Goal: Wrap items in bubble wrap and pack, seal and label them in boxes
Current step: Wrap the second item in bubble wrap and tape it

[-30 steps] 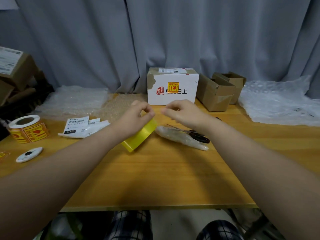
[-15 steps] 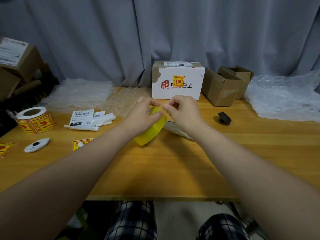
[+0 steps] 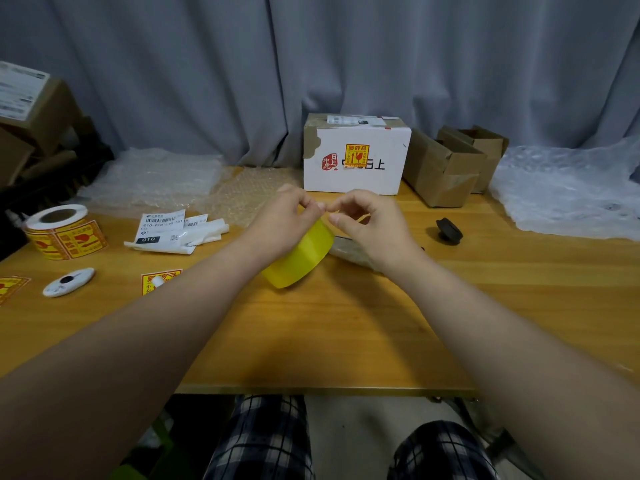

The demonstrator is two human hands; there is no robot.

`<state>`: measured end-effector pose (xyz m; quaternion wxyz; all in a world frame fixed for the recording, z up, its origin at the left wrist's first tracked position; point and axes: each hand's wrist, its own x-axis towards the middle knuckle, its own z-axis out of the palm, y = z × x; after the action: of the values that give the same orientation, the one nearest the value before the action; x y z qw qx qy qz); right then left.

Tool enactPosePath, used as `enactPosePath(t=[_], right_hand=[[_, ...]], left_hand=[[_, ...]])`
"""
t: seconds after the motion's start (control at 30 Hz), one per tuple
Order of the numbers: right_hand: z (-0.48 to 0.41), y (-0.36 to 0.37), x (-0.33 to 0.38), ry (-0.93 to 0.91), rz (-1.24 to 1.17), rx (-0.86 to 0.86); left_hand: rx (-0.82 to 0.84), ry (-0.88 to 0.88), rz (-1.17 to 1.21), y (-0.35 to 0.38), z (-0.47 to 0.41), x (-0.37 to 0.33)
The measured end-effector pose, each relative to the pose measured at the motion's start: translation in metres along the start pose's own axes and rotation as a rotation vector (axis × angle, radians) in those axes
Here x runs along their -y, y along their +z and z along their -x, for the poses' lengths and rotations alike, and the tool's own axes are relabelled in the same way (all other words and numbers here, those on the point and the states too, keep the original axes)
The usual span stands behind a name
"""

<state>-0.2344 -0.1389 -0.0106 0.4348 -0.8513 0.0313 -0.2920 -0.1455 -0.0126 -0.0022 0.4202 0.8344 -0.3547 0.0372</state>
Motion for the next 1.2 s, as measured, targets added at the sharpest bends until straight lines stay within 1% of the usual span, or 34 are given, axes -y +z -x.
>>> enactPosePath(t=[0.27, 0.37, 0.47, 0.6, 0.67, 0.77, 0.83, 0.93, 1.0, 1.07, 1.13, 1.2], right_hand=[[0.004, 0.013, -0.003, 0.017, -0.082, -0.117], [0.007, 0.014, -0.005, 0.018, -0.105, -0.125], [0.007, 0.013, -0.004, -0.006, -0.007, -0.093], [0.001, 0.012, -0.003, -0.056, 0.259, -0.045], [-0.001, 0.011, -0.001, -0.069, 0.286, -0.028], [0.002, 0.009, 0.002, -0.046, 0.341, 0.051], [0.006, 0.006, 0.005, -0.002, 0.207, 0.062], [0.014, 0.002, 0.006, 0.135, -0.193, 0.1], [0.015, 0.001, -0.001, 0.213, -0.379, 0.148], [0.016, 0.002, -0.006, 0.248, -0.429, 0.169], [0.017, 0.003, -0.008, 0.229, -0.36, 0.163], [0.019, 0.003, -0.01, 0.21, -0.276, 0.158]], left_hand=[[-0.009, 0.018, -0.04, 0.001, 0.005, 0.0], [-0.003, 0.033, -0.039, 0.001, 0.008, 0.001], [-0.003, 0.064, -0.051, 0.002, 0.01, 0.002], [-0.017, 0.121, -0.048, 0.003, 0.015, 0.003], [-0.031, 0.143, -0.055, 0.004, 0.018, 0.005], [-0.064, 0.144, -0.089, 0.002, 0.02, 0.006], [-0.09, 0.113, -0.055, -0.002, 0.022, 0.005], [-0.097, 0.104, -0.015, -0.007, 0.027, 0.005], [-0.057, 0.118, -0.025, -0.009, 0.03, 0.007], [0.028, 0.095, -0.073, -0.01, 0.032, 0.007], [0.116, 0.068, -0.189, -0.012, 0.033, 0.004], [0.148, 0.073, -0.244, -0.011, 0.033, 0.002]])
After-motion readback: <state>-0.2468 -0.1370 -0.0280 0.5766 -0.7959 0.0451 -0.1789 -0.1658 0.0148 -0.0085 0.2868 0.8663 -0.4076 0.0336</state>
